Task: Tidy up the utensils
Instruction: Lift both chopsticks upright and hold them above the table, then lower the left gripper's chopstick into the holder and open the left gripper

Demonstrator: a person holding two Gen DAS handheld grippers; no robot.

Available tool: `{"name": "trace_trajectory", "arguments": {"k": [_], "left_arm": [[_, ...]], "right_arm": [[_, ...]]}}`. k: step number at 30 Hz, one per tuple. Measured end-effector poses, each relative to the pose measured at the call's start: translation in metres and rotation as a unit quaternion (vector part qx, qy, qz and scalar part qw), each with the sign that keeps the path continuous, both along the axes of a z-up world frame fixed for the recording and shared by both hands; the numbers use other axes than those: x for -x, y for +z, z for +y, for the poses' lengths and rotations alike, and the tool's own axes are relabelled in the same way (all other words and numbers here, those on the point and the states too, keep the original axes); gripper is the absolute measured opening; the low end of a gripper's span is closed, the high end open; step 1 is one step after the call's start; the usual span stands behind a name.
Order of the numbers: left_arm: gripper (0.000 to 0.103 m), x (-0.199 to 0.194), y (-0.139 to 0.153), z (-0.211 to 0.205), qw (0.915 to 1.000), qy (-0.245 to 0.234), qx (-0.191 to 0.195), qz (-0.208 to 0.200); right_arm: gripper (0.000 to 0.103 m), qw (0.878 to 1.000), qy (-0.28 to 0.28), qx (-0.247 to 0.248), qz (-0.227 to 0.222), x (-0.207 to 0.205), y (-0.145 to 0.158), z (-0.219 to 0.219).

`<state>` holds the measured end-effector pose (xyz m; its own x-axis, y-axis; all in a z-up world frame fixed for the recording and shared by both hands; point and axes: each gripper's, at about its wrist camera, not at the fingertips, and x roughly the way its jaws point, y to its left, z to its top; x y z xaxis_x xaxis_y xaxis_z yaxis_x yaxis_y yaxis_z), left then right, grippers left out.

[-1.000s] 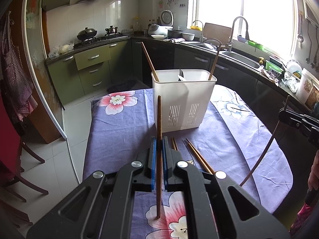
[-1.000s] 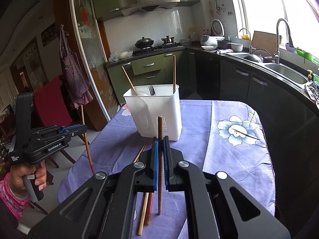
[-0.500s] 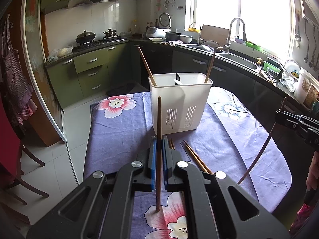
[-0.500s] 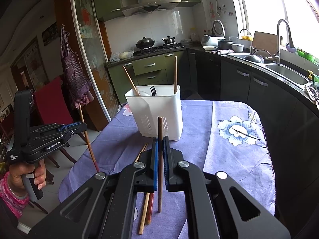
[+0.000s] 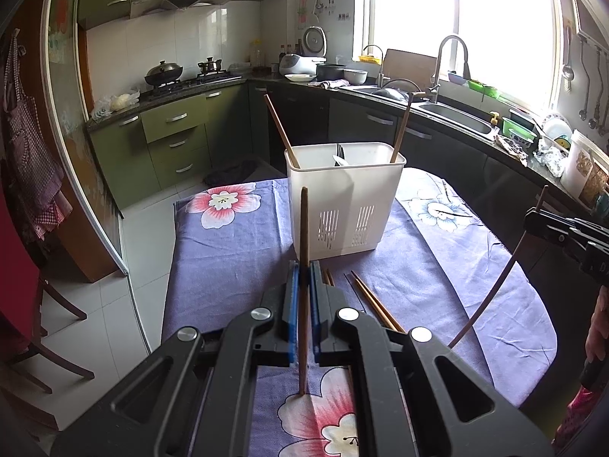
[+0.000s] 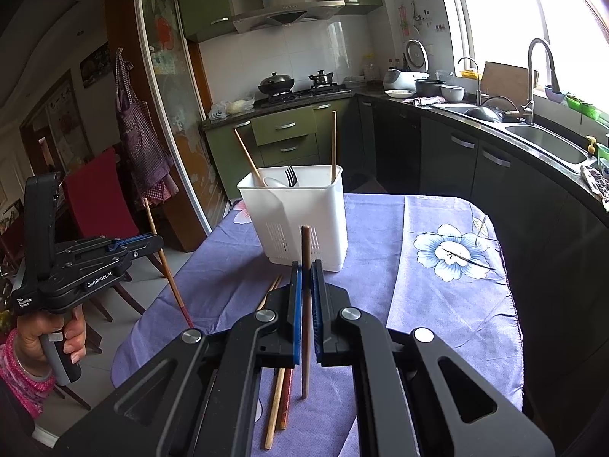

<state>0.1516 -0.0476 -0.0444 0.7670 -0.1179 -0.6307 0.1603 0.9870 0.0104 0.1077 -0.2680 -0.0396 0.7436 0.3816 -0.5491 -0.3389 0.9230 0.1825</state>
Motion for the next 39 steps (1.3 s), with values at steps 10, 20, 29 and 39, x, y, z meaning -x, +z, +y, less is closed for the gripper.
{"name": "trace_trajectory", "arguments": {"k": [10, 20, 29, 39], "left_arm": [[0.006, -0.002, 0.018, 0.004, 0.9999, -0.002, 0.007, -0.01], [0.006, -0.029, 0.081, -0.003, 0.9989, -0.025, 0.033, -0.023], [0.006, -0.065, 0.161, -0.018, 0.9933, -0.022, 0.035, -0.108], [0.006, -0.128, 0.149, -0.033, 0.9915, 0.005, 0.017, -0.129]], "right_arm": [[0.006, 1.0, 0.0, 0.003, -0.01, -0.001, 0.01, 0.001], [0.006, 0.999, -0.005, 0.009, -0.037, -0.01, 0.042, -0.002], [0.006, 0.998, -0.004, 0.017, -0.053, -0.027, 0.066, 0.002], [0.006, 0.998, -0.003, 0.023, -0.053, -0.04, 0.072, 0.004]]}}
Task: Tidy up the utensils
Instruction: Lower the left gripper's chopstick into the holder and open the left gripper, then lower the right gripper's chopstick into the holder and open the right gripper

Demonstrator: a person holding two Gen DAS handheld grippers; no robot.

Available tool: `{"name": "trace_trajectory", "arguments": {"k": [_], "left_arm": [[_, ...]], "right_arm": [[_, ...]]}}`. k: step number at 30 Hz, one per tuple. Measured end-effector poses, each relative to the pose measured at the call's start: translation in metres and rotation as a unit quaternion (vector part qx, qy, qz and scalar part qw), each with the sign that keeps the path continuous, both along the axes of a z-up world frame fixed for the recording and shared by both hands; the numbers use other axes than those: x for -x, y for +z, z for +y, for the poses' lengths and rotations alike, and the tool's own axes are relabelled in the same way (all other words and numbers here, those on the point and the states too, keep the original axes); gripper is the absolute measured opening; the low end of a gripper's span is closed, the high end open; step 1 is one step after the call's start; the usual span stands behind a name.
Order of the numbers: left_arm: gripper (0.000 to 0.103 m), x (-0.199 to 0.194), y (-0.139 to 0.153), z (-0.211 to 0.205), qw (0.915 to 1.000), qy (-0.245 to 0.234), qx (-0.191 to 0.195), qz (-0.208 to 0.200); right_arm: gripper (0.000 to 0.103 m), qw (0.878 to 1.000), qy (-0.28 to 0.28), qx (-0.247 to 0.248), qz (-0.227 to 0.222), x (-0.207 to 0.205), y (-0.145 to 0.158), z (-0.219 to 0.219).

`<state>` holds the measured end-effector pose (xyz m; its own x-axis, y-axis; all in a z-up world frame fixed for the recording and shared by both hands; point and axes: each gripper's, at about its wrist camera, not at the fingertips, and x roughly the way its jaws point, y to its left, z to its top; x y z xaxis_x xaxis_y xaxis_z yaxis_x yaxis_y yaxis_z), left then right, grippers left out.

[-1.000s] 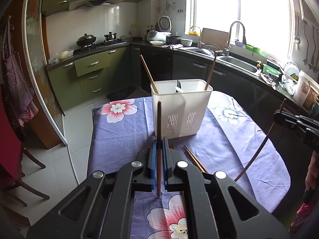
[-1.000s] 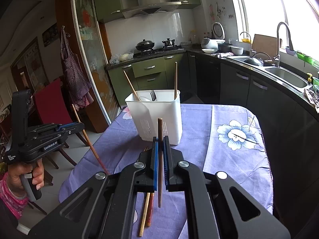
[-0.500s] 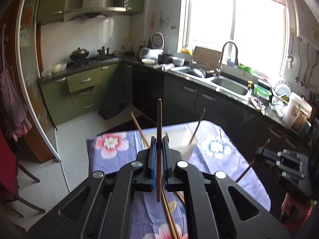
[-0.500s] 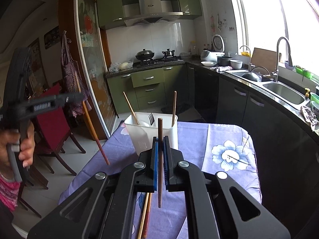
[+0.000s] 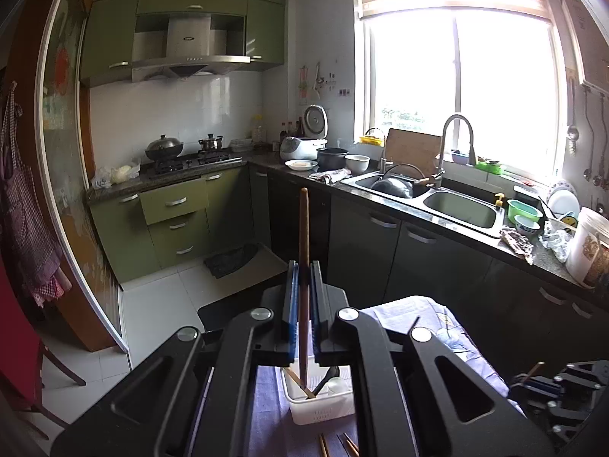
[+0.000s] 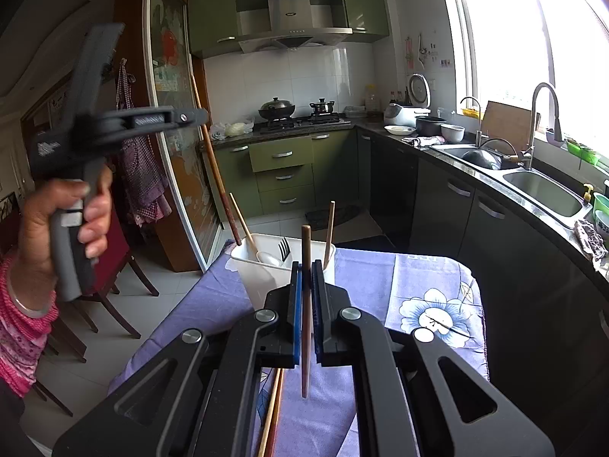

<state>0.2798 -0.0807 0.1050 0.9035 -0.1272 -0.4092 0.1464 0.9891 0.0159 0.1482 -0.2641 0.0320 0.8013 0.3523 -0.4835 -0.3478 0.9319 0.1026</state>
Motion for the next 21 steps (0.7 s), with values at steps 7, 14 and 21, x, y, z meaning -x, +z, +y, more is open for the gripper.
{"name": "trace_trajectory", "arguments": {"k": [7, 14, 21], "left_arm": [[0.006, -0.028, -0.044, 0.006, 0.9989, 0.011, -0.002, 0.045], [0.007, -0.027, -0.063, 0.016, 0.9975, 0.002, 0.003, 0.07], [0.025, -0.014, -0.059, 0.02, 0.9979, -0.006, 0.007, 0.064]], "right_arm": [[0.006, 1.0, -0.005, -0.003, -0.004, -0.013, 0.009, -0.001], [0.006, 0.998, -0.018, -0.035, -0.041, -0.027, 0.042, 0.001], [0.006, 0.993, -0.04, -0.074, -0.082, -0.056, 0.084, 0.001]]}}
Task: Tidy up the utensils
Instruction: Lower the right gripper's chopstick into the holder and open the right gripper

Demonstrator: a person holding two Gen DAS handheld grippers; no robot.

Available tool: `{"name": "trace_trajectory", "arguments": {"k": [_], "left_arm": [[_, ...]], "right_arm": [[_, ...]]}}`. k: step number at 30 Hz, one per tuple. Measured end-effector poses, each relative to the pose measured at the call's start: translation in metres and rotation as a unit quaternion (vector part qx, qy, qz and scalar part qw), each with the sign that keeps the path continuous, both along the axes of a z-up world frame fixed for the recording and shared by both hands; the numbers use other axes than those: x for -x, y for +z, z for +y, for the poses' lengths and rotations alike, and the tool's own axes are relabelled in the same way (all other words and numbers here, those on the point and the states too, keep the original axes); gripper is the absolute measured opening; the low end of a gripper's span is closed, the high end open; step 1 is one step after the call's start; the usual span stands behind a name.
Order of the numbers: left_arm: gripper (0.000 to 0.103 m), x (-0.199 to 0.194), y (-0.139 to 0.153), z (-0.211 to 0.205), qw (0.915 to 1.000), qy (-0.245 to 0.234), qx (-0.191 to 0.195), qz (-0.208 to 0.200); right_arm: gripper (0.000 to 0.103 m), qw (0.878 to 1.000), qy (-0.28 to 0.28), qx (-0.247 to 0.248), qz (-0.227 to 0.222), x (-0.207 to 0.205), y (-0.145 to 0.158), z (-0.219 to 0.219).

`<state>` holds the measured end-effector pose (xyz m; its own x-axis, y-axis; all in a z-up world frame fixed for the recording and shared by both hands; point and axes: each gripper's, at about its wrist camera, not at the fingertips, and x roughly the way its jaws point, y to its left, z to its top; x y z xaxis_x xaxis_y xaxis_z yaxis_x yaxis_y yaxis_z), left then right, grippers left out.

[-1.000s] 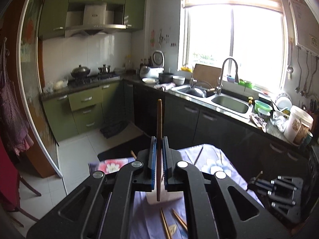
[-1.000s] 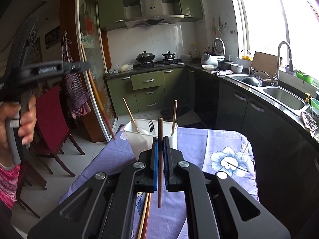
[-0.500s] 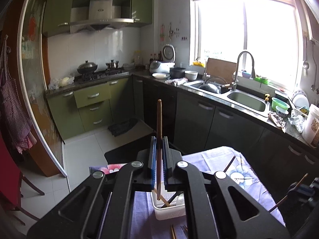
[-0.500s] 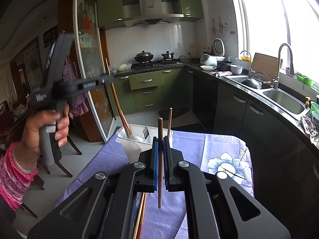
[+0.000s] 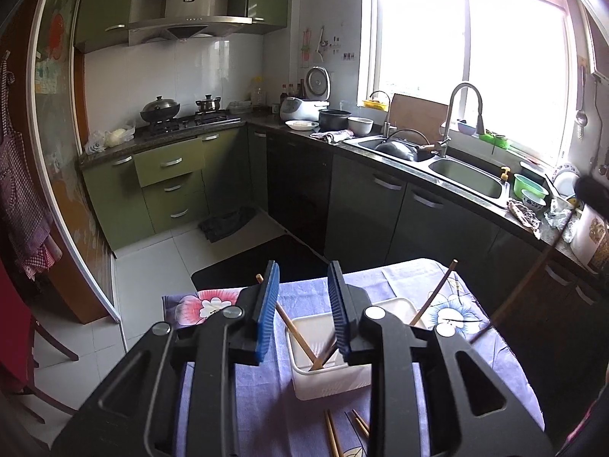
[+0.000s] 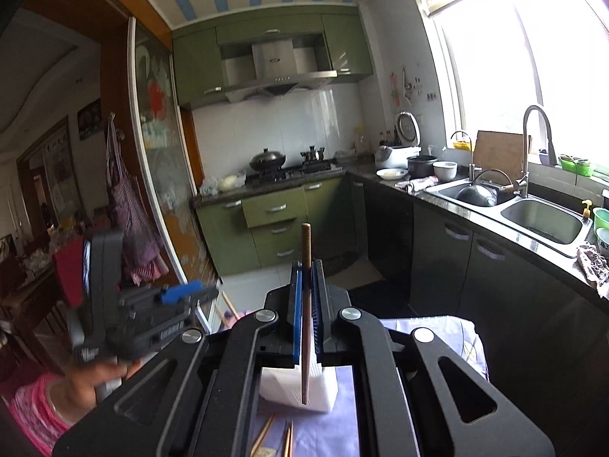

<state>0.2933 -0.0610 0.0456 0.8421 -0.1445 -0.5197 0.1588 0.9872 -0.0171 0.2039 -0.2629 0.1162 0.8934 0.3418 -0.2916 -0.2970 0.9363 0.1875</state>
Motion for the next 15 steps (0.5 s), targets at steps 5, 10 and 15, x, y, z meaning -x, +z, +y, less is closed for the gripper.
{"name": "trace_trajectory", "arguments": {"k": [5, 10, 15], "left_arm": [[0.025, 0.01, 0.0, 0.002, 1.0, -0.005, 0.0, 0.0], [0.025, 0.02, -0.003, 0.002, 0.9999, -0.01, -0.004, 0.004], [0.025, 0.026, -0.004, 0.002, 0.9999, -0.01, -0.006, 0.006]], "right_arm": [[0.006, 1.0, -0.018, -0.011, 0.002, -0.032, 0.014, 0.003], [0.006, 0.999, -0.028, -0.001, 0.037, -0.067, -0.005, 0.014], [0.006, 0.997, -0.021, 0.009, 0.077, -0.092, -0.04, 0.018]]}}
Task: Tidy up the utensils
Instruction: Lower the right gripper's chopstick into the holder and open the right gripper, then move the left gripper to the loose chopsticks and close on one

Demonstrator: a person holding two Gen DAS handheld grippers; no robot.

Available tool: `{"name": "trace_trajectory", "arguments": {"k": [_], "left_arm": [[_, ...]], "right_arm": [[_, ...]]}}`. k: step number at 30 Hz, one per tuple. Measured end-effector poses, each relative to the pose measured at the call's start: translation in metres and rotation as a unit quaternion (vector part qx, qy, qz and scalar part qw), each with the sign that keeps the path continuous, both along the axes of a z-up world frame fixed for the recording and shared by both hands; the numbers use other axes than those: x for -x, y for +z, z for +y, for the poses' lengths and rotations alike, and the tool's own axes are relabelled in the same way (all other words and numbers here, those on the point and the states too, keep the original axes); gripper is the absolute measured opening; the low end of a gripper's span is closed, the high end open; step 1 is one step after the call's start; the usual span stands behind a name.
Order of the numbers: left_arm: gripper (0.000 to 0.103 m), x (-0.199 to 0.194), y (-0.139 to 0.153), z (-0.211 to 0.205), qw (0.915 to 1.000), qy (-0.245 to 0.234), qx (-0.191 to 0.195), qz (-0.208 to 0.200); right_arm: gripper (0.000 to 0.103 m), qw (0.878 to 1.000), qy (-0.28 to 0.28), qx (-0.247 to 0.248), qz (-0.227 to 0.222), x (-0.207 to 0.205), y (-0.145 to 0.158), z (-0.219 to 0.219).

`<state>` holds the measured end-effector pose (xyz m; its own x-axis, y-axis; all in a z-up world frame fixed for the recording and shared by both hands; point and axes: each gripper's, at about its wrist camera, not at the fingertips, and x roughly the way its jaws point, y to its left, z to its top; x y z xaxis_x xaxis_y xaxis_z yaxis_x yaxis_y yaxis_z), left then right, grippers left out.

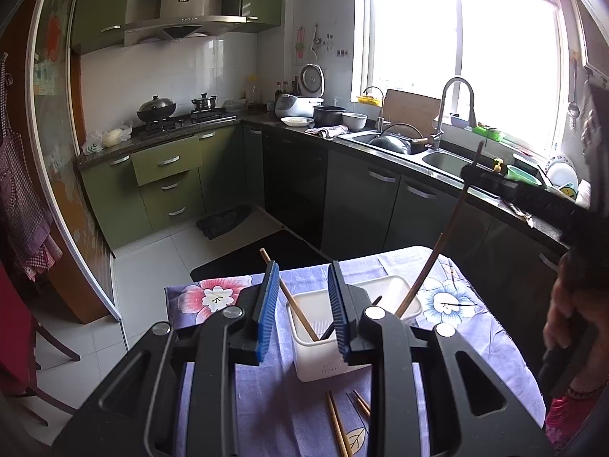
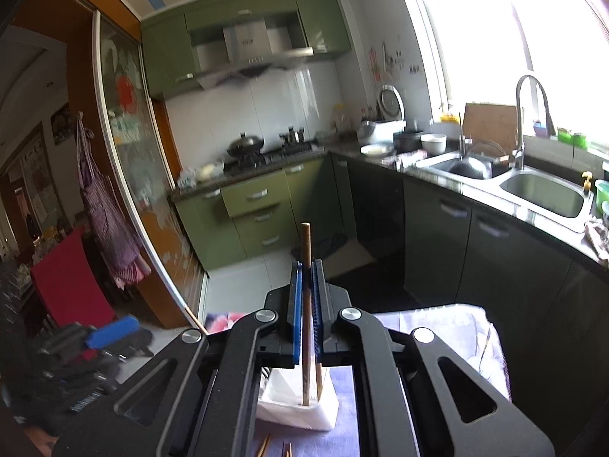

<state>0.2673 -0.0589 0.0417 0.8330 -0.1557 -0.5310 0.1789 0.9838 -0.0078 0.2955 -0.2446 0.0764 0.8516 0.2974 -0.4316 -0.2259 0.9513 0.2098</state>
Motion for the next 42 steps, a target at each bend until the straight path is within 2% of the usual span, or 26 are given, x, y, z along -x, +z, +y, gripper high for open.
{"name": "trace_trajectory", "arguments": {"k": [3, 5, 6, 11, 14, 18, 21, 24, 27, 31, 42], "left_arm": [[0.025, 0.004, -0.004, -0.002, 0.9999, -0.005, -0.003, 0.009], [0.025, 0.006, -0.006, -0.004, 0.9999, -0.009, -0.001, 0.015], [0.025, 0.007, -0.008, -0.005, 0.9997, -0.012, 0.0, 0.02], [0.025, 0.015, -0.025, -0.01, 0.9982, -0.026, 0.009, 0.052], [0.025, 0.024, -0.046, -0.013, 0.9974, -0.029, 0.009, 0.066], [0.025, 0.03, -0.086, -0.02, 0.9954, -0.026, 0.004, 0.092], [0.025, 0.027, -0.124, -0.025, 0.9907, -0.025, 0.003, 0.134], [0.025, 0.019, -0.161, -0.024, 0.98, -0.027, 0.019, 0.196], [0.024, 0.014, -0.189, -0.024, 0.9682, -0.025, 0.031, 0.247], [0.022, 0.01, -0.208, -0.026, 0.9621, -0.021, 0.024, 0.271], [0.015, 0.0, -0.223, -0.029, 0.9544, -0.002, -0.01, 0.298]], "right_arm": [[0.008, 1.0, 0.011, 0.007, 0.007, -0.001, -0.014, 0.003], [0.015, 1.0, 0.014, 0.01, 0.003, 0.005, -0.017, 0.003], [0.016, 1.0, 0.014, 0.012, -0.001, 0.008, -0.016, 0.003], [0.019, 0.999, 0.027, 0.012, -0.022, 0.049, -0.01, -0.004], [0.024, 0.999, 0.033, 0.029, -0.019, 0.076, -0.023, -0.007], [0.027, 0.998, 0.032, 0.061, 0.015, 0.1, -0.072, -0.005], [0.027, 0.995, 0.032, 0.071, 0.055, 0.106, -0.114, -0.008], [0.027, 0.993, 0.03, 0.063, 0.096, 0.107, -0.153, -0.015], [0.027, 0.991, 0.027, 0.056, 0.119, 0.104, -0.176, -0.023], [0.028, 0.991, 0.027, 0.046, 0.124, 0.105, -0.187, -0.03], [0.028, 0.991, 0.034, 0.031, 0.126, 0.103, -0.183, -0.033]]}}
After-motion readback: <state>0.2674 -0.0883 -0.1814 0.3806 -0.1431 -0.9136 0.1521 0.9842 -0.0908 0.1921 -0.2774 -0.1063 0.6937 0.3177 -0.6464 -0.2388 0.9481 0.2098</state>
